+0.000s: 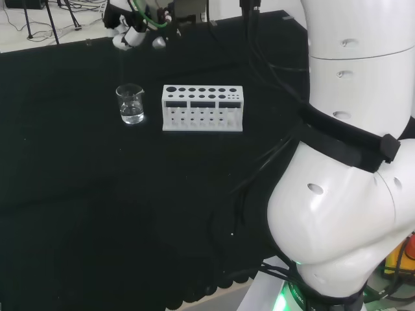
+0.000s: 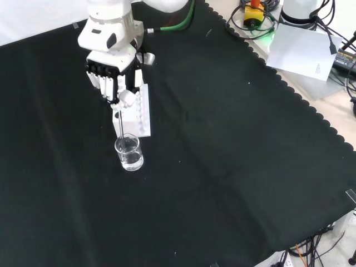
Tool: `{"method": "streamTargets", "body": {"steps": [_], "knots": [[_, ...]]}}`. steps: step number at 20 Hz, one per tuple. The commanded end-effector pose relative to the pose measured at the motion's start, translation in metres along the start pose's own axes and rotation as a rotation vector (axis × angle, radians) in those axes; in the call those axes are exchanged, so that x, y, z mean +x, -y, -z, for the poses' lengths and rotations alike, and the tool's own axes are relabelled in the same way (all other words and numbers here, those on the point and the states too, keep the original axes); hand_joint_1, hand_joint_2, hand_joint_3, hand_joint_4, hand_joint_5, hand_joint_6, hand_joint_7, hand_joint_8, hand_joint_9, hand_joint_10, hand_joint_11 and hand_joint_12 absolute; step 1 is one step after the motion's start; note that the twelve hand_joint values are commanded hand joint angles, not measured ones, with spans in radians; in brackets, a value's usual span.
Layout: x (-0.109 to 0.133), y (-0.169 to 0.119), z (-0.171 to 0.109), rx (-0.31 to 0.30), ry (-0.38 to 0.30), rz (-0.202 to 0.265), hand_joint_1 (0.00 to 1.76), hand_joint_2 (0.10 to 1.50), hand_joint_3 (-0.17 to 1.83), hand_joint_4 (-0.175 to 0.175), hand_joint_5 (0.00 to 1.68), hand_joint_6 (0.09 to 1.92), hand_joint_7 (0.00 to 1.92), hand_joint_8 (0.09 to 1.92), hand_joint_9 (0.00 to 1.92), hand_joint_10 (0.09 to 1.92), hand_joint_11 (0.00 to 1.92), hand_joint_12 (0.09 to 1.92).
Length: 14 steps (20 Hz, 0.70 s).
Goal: Stir in the beaker to the left of the white test tube rack with the glass rod.
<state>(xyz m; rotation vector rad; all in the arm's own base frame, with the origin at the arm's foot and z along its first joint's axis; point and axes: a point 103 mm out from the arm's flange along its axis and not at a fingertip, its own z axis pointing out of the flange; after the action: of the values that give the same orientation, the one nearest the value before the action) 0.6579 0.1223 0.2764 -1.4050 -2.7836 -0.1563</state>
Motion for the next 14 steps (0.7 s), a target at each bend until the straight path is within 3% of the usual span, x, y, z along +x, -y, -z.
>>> {"method": "streamTargets", "body": {"steps": [1, 8, 14], "knots": [[-0.018, 0.024, 0.011, -0.012, -0.010, -0.036, 1.33, 0.59, 0.81, -0.175, 1.21, 0.58, 1.34, 0.89, 1.89, 0.41, 1.74, 0.77], [0.005, 0.035, 0.008, 0.014, -0.016, -0.035, 1.33, 0.59, 0.80, -0.175, 1.21, 0.58, 1.34, 0.89, 1.89, 0.41, 1.74, 0.77], [0.025, 0.014, -0.001, 0.011, -0.038, -0.006, 1.33, 0.59, 0.80, -0.175, 1.21, 0.57, 1.34, 0.89, 1.89, 0.41, 1.75, 0.77]]}}
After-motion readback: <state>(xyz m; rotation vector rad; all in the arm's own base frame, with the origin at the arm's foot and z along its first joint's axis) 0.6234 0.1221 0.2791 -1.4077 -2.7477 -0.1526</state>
